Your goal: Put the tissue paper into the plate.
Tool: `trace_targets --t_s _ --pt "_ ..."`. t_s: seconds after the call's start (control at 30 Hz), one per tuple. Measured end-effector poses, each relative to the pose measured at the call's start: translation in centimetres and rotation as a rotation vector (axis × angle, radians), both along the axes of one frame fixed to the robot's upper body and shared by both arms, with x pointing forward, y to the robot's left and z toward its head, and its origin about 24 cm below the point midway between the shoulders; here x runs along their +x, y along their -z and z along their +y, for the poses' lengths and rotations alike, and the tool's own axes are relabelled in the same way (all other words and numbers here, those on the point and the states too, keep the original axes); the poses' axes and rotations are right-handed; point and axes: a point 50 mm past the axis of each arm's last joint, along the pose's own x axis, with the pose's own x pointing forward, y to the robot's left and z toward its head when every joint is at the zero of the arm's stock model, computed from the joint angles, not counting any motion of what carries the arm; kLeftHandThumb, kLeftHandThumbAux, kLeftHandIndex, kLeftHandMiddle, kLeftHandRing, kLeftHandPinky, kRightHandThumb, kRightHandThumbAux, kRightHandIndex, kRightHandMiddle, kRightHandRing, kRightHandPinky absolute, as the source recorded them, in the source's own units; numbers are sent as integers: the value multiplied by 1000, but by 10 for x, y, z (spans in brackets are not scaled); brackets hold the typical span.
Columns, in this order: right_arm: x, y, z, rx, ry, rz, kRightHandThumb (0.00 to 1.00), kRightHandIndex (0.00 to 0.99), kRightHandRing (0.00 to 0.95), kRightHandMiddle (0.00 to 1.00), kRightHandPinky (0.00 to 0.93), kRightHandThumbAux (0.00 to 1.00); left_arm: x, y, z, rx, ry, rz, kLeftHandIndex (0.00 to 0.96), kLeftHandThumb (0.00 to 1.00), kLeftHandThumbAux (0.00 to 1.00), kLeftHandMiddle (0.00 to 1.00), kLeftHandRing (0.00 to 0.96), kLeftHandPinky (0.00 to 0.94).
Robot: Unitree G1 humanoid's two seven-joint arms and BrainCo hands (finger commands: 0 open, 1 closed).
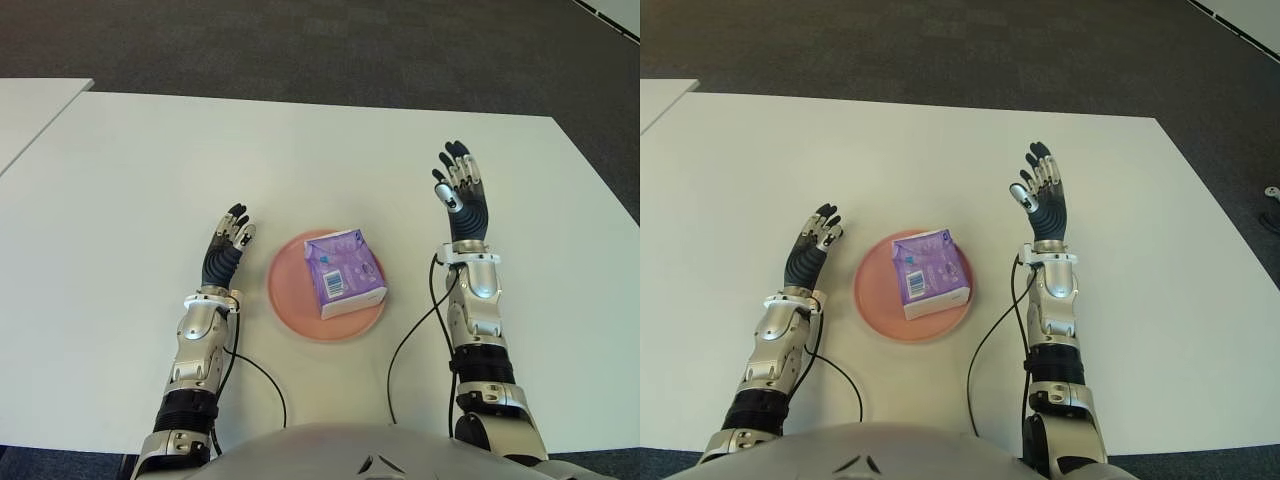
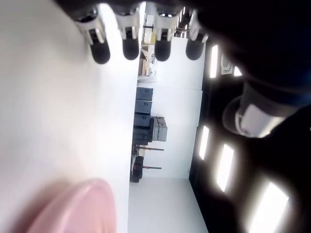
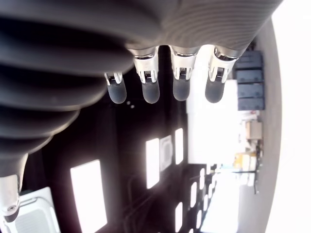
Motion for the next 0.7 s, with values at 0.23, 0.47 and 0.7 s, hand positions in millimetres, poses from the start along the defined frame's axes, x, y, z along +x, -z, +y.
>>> trace_targets --t_s 0.23,0.47,0.7 --pt "-2 -3 -1 -2 10 -9 0 0 0 0 0 542 -3 1 1 3 -1 13 0 0 513 0 0 0" --pt "-2 -6 -2 -4 12 -21 0 0 0 0 0 542 -4 2 1 4 -1 14 0 0 511 0 0 0" --pt "0 31 8 18 -3 112 0 0 0 0 0 577 -3 0 1 7 0 -2 0 0 514 0 0 0"
